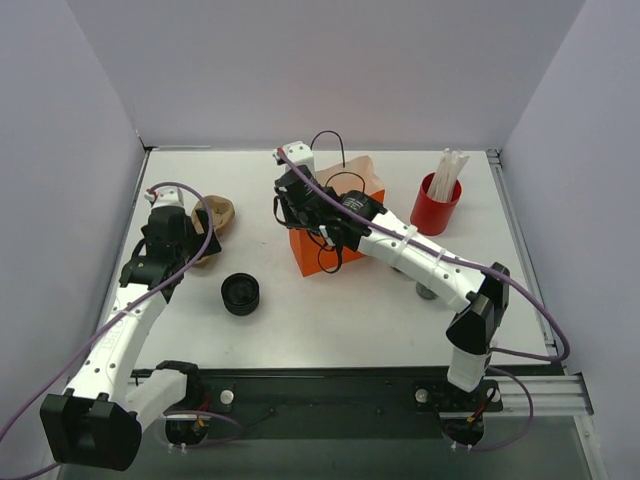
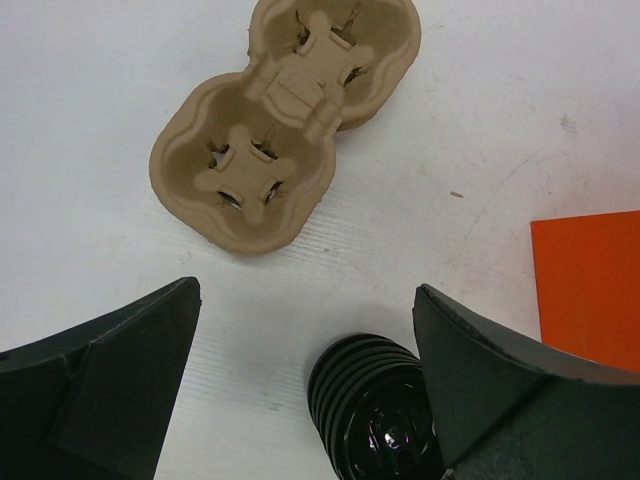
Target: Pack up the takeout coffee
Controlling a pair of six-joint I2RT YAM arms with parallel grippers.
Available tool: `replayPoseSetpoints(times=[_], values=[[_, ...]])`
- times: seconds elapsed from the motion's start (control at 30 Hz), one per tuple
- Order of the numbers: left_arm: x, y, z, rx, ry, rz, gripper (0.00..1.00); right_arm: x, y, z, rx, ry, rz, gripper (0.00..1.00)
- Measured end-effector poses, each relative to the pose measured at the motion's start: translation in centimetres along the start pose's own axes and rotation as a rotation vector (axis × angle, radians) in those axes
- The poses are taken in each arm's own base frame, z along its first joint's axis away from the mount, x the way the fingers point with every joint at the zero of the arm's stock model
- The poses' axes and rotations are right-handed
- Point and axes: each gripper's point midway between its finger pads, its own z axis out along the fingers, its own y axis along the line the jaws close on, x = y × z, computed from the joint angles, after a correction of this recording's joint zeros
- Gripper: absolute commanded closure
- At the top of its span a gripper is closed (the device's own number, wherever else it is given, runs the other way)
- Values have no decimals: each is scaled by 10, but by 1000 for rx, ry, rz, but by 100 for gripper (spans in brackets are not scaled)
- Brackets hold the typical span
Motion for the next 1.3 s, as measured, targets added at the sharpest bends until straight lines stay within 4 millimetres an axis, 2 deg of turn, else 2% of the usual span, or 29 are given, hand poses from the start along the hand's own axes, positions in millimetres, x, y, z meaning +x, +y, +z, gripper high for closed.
replayPoseSetpoints(times=[0.1, 0.13, 0.2, 0.37, 0.47, 0.57, 0.7, 0.8, 0.97, 1.1, 1.2, 1.3], values=[[0, 0, 0, -1, -1, -13, 3, -12, 2, -4, -9, -24, 24, 60], [-1, 0, -1, 0, -4, -17, 3, -17, 4, -6, -19, -33, 29, 59], [-3, -1, -3, 4, -14, -26, 3, -25, 10, -11, -58, -48, 28, 57], [-6, 0, -6, 2, -28, -33, 10, -35, 23, -29, -192, -53, 6, 57], [-1, 4, -1, -39, 0, -48, 11, -35, 21, -47, -248, -63, -13, 57], [-1, 7, 7, -99, 46, -97, 11, -28, 8, -71, -274, -66, -26, 58], [-18, 2, 22, -174, 80, -198, 17, -31, -4, -101, -303, -112, -27, 59], [-38, -9, 40, -191, 74, -277, 25, -34, -9, -110, -312, -142, -10, 59], [-49, -10, 65, -267, 113, -318, 25, -36, -9, -116, -318, -150, 35, 59], [-60, -6, 82, -251, 141, -115, 24, -41, -14, -131, -324, -178, 77, 59], [-56, -2, 89, -222, 203, 101, 24, -43, -24, -152, -332, -216, 97, 59], [-46, 0, 96, -181, 261, 231, 25, -38, -38, -170, -324, -247, 109, 60]])
